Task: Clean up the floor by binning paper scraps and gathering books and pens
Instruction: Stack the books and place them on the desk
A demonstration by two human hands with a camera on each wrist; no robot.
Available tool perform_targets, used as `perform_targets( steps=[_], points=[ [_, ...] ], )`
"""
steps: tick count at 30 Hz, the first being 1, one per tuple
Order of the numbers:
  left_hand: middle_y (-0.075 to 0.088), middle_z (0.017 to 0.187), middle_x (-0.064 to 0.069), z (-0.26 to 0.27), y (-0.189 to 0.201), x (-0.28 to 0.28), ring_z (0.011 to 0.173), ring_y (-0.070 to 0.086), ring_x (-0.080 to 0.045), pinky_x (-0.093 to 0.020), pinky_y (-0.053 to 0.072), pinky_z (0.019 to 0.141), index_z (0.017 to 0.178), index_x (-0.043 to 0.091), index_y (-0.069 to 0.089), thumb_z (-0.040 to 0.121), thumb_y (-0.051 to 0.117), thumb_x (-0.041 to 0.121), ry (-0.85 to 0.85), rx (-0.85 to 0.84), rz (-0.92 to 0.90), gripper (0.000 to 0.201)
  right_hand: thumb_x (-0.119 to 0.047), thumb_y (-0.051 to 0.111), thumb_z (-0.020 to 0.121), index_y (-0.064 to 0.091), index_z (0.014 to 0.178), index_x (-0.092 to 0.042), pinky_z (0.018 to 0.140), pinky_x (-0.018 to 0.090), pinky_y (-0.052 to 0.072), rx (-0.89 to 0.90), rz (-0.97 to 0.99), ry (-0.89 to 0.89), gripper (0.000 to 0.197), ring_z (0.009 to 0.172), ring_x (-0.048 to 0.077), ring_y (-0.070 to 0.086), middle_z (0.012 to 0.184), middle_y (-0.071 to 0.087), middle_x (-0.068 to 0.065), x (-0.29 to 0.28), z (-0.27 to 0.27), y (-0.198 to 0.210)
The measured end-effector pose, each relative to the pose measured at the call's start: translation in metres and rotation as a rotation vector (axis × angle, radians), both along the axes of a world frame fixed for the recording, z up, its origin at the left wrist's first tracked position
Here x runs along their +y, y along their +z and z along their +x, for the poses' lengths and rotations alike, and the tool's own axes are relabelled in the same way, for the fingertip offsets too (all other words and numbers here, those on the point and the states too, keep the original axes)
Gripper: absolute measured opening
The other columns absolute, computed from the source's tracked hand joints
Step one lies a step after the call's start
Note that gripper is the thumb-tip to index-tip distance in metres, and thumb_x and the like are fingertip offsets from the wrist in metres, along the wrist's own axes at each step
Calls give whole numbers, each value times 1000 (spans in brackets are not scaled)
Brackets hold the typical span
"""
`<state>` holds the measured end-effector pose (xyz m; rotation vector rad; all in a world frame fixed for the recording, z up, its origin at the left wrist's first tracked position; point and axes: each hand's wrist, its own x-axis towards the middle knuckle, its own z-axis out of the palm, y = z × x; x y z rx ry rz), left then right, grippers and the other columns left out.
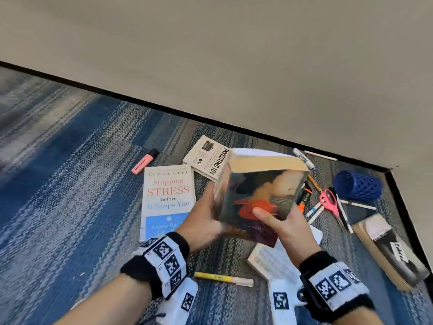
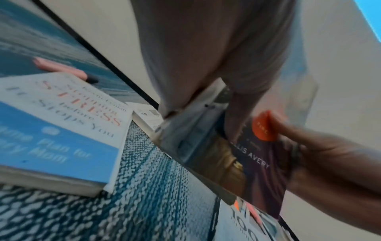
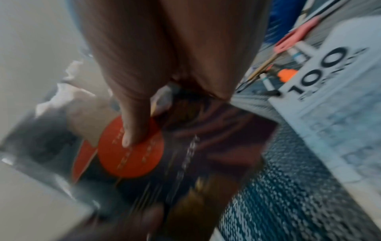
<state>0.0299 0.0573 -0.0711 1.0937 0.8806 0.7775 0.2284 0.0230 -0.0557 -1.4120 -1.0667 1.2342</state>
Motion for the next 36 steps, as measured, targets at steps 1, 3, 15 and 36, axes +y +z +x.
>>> perform_targets(
  steps=[1,3,15,36],
  points=[
    [64,123,-5,3,0,3,111,65,-15,-32,55,88,131,15,37,65,75,-20,50,11,26,84,-5,76,77,54,121,-1,79,29,58,10,56,-15,49,95,17,70,104,74,7,2,-5,-1],
    [67,114,-3,3,-2,11,102,67,-6,-17,53,79,129,6,43,63,75,-22,164,48,52,78,1,74,75,45,130,-2,82,23,55,-7,136,-44,63,101,17,68,111,71,7,4,-15,-12],
    [69,111,-8,20,-55,13,107,66,-19,-39,51,95,121,9,46,55,92,7,253,113,-27,80,-21,77,73,51,124,-4,98,38,50,-132,10,-17,60,110,18,65,116,69,6,0,-8,-78],
    [65,109,-8,43,-71,35,99,64,-25,-42,51,92,120,9,48,76,82,21,57,631,-31,57,-26,77,76,66,103,1,60,41,59,101,-790,-601,39,67,31,71,95,72,22,-48,102,-92]
  ],
)
